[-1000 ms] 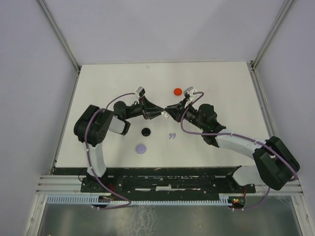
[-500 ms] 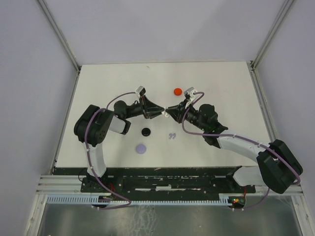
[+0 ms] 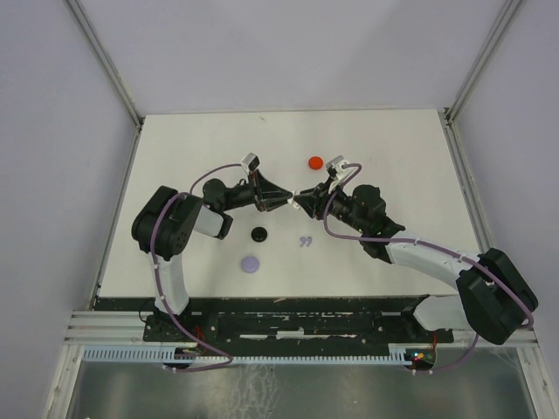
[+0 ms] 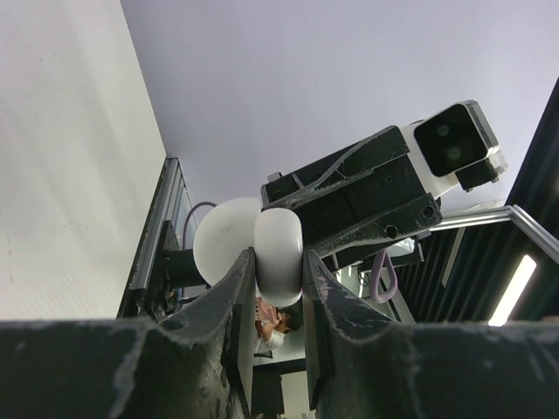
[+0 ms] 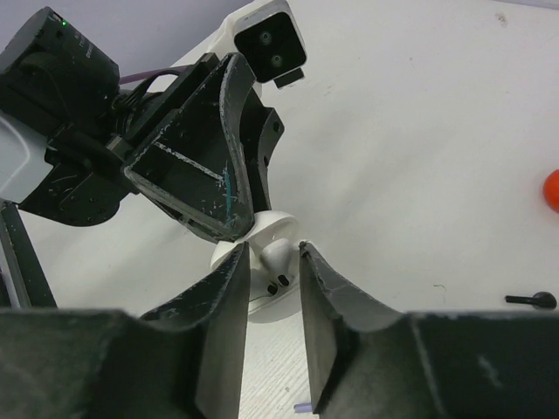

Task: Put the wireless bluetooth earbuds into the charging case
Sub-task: Place the earbud in the charging case, then close the charging case, then place the charging case at the center of the board, then pick up the charging case at the center of the board.

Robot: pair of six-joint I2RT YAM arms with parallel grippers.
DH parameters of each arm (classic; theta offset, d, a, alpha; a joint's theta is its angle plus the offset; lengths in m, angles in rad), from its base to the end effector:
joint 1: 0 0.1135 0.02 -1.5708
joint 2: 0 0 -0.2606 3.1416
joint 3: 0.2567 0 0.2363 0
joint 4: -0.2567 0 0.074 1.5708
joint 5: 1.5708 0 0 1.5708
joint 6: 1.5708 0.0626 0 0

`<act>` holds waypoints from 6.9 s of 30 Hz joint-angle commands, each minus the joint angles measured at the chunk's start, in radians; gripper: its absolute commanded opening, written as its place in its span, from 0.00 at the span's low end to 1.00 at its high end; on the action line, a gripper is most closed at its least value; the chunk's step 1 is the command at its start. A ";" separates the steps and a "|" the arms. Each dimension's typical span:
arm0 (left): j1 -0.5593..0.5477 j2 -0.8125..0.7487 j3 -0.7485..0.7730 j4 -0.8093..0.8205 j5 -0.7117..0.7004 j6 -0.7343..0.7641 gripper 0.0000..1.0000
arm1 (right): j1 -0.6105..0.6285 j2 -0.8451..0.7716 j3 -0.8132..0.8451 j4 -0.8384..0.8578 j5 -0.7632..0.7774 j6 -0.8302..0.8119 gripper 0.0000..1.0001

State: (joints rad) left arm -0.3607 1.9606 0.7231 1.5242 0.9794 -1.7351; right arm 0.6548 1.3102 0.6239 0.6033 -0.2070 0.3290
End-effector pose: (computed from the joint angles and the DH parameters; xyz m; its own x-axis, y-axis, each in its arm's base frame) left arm 0.3138 -0.1739 0.1890 -0.9724 -0.2210 -0.0747 0.1070 -0.1378 -0.9847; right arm 0.2321 0.1944 0.2557 -0.3073 0.1627 -0.9376 -0.6965 0.6329 0.3381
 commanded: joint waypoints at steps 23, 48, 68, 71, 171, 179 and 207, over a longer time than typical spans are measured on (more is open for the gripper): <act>0.010 0.022 -0.042 0.205 -0.238 -0.057 0.03 | 0.063 -0.139 0.163 -0.544 0.345 -0.193 0.96; -0.020 -0.024 -0.221 0.205 -0.452 -0.155 0.03 | 0.132 0.343 -0.006 0.401 0.386 -0.290 1.00; -0.018 0.003 -0.228 0.206 -0.445 -0.143 0.03 | 0.131 0.293 -0.015 0.362 0.637 -0.358 1.00; -0.014 0.071 -0.175 0.201 -0.443 -0.142 0.03 | 0.126 0.237 0.085 0.013 0.781 -0.249 1.00; 0.166 -1.095 -0.273 -1.429 -1.004 0.891 0.66 | 0.368 0.847 0.963 -0.846 0.538 -0.205 0.91; 0.202 -1.130 -0.264 -1.497 -1.036 0.914 0.69 | 0.350 0.857 0.988 -0.814 0.509 -0.233 0.91; 0.260 -1.140 -0.265 -1.514 -0.971 0.916 0.75 | 0.207 0.763 0.839 -0.734 0.068 -0.439 0.88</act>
State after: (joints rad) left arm -0.1059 0.8257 0.4477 -0.0334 0.0006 -0.8608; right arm 0.8680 2.0815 1.4357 -0.1658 -0.1364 -0.1032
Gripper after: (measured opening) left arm 0.746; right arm 0.887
